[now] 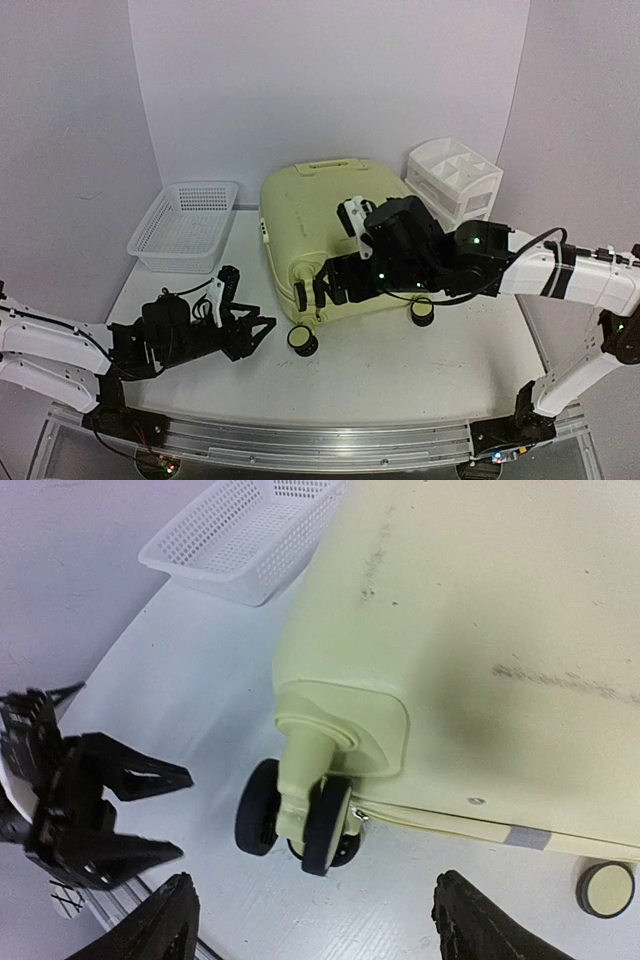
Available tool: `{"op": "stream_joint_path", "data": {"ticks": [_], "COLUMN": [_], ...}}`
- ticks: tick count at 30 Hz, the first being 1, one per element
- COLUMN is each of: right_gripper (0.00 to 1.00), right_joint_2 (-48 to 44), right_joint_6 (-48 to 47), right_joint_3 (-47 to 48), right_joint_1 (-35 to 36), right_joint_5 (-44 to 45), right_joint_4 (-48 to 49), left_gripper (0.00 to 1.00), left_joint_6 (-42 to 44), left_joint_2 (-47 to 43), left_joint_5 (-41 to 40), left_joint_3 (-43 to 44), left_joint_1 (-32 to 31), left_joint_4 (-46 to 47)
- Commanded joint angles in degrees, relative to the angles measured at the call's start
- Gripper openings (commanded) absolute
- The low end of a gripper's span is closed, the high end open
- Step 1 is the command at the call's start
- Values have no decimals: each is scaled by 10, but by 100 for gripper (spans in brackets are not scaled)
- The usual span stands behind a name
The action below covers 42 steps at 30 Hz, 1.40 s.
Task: Open, take out, and arrange the luggage
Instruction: Place the wheels of the luggage on the luggage, then adjust the luggage at the center of the board.
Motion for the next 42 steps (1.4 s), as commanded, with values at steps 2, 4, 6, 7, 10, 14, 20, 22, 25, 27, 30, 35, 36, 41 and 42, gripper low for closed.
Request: {"op": "stream_joint_path", "data": {"ticks": [2,4,6,7,10,14,20,22,25,27,30,35,36,41,42], "right_gripper": [79,78,77,77,74,73,72,72,74,77,80,78,78,75,74], "right_joint_2": [-67,-75,-74,-74,-87,-118,-189,-213,-248,-267,-293,-283,-275,-266,-267], "right_joint_6": [-42,-37,-25,-19,1,10,9,2,-6,-27,-44,-62,-63,-65,-66], "right_joint_3": [-96,-106,-100,-99,-114,-157,-239,-272,-333,-377,-422,-418,-418,-452,-460], "right_joint_1": [2,0,-13,-21,-47,-57,-60,-60,-61,-60,-60,-60,-61,-61,-60], "right_joint_5": [71,112,122,116,90,79,106,100,79,58,56,59,57,29,23], "right_joint_4": [69,49,15,4,-11,-6,5,24,73,116,155,155,157,214,231], "left_gripper": [54,54,54,54,51,44,39,36,33,33,33,33,33,33,33], "left_joint_6": [-4,5,16,22,32,46,56,60,57,56,64,81,83,81,80], "left_joint_2": [-47,-36,-13,-1,47,108,201,231,268,285,299,311,316,355,363], "left_joint_5": [41,70,93,105,143,160,175,197,224,231,233,236,238,264,269], "left_joint_3": [62,85,110,122,161,212,287,318,358,379,396,420,426,466,476], "left_joint_1": [32,40,41,41,41,41,41,41,40,40,39,40,39,39,39], "left_joint_4": [-100,-118,-125,-126,-127,-126,-125,-125,-125,-123,-121,-119,-119,-118,-117]}}
